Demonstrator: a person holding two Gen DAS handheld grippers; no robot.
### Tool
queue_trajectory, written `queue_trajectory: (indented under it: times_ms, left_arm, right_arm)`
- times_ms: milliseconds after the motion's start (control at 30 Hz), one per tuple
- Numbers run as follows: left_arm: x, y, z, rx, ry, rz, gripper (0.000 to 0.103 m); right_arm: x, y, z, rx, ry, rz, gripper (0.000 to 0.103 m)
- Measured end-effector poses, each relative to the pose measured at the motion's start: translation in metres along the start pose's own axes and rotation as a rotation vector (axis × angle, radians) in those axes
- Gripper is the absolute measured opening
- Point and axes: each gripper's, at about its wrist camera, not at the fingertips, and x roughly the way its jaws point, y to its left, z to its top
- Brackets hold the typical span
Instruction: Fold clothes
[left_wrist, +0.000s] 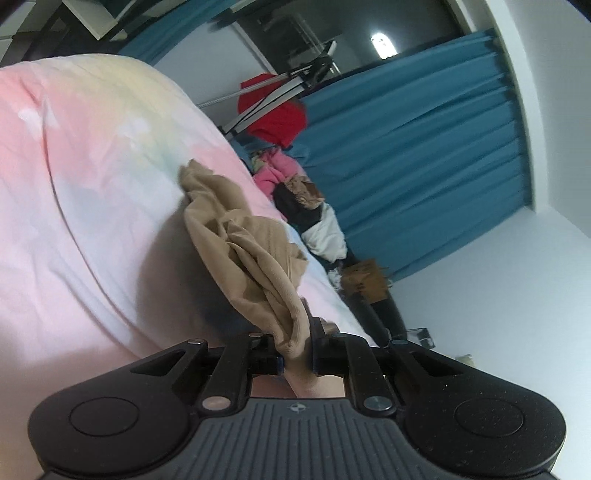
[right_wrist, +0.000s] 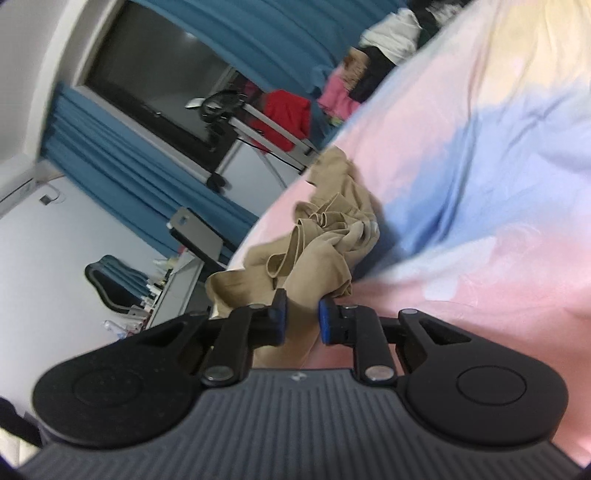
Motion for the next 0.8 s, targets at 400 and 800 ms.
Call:
queue_trajectory:
  times_ms: [400,800]
  left_arm:
    - [-0.118,-0.047,-0.071,0.023,-0.102,0.063,0.012]
    - [-0.044,-0.074,-0.006,0.113,-0.116,0.191,0.013]
  right_arm:
    - [-0.112,0.026,-0.038,0.043,0.065,0.042,0.020]
    - [-0.054,0.048,0.008,0.060,0.039,-0.033,0.020]
